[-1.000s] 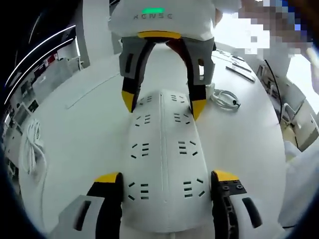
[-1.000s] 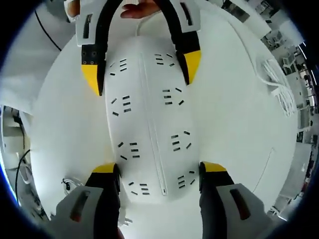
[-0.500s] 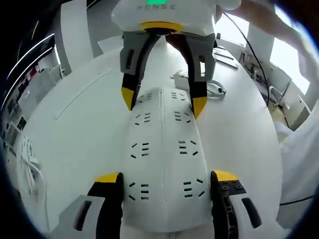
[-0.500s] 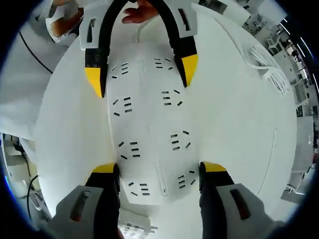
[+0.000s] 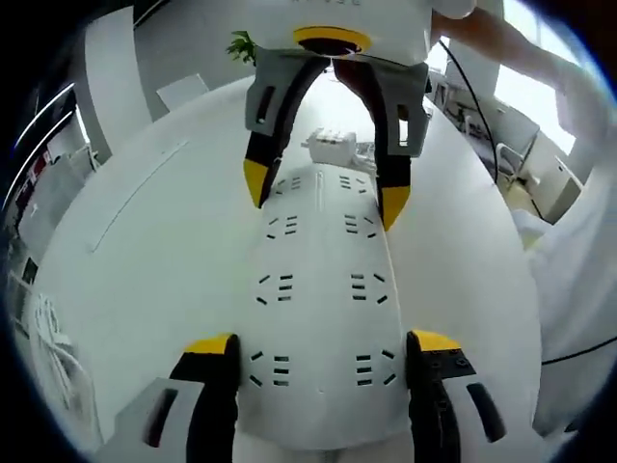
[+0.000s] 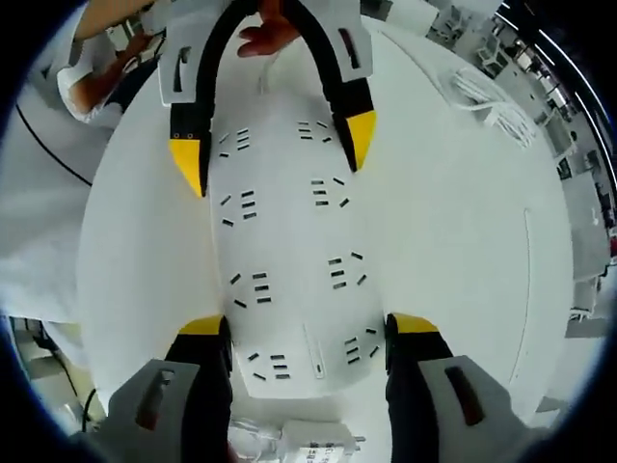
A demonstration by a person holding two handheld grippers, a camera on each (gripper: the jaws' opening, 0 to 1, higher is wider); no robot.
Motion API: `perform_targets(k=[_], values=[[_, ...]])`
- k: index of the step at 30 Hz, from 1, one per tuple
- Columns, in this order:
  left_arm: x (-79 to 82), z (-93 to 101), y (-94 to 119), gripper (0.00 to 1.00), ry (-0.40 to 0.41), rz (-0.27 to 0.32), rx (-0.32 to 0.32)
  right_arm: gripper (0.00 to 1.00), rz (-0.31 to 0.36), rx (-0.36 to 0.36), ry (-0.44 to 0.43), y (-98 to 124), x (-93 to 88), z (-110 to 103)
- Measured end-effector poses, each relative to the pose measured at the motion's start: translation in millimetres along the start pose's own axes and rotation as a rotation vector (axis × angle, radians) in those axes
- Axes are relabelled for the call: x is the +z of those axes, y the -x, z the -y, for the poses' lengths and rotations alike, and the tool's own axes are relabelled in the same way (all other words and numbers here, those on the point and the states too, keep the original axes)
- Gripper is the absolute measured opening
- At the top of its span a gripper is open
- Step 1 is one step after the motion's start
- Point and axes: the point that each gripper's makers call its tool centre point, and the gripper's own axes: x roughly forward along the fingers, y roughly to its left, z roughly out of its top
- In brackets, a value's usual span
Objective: Straighten the power strip on the desk, plug the charger into it
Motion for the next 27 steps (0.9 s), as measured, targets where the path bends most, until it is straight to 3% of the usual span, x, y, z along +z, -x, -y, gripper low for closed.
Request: perform_targets(k=[12, 22, 27], values=[[0.6, -3.0, -0.2, 0.71, -0.085, -0.022, -0.052, 0.63, 0.042, -0.053, -0.131, 4.2, 1.6, -17.4], [1.2, 5.3, -0.2, 0.71, -0.136, -0.051, -0.078, 0.63, 0.062, -0.088, -0.226, 5.0, 3.5, -25.1], [0.6, 7.8, 0.3, 0.71, -0.161, -0.057, -0.094, 0.63, 0.121, -0.128, -0.282, 6.7, 4.2, -30.0]])
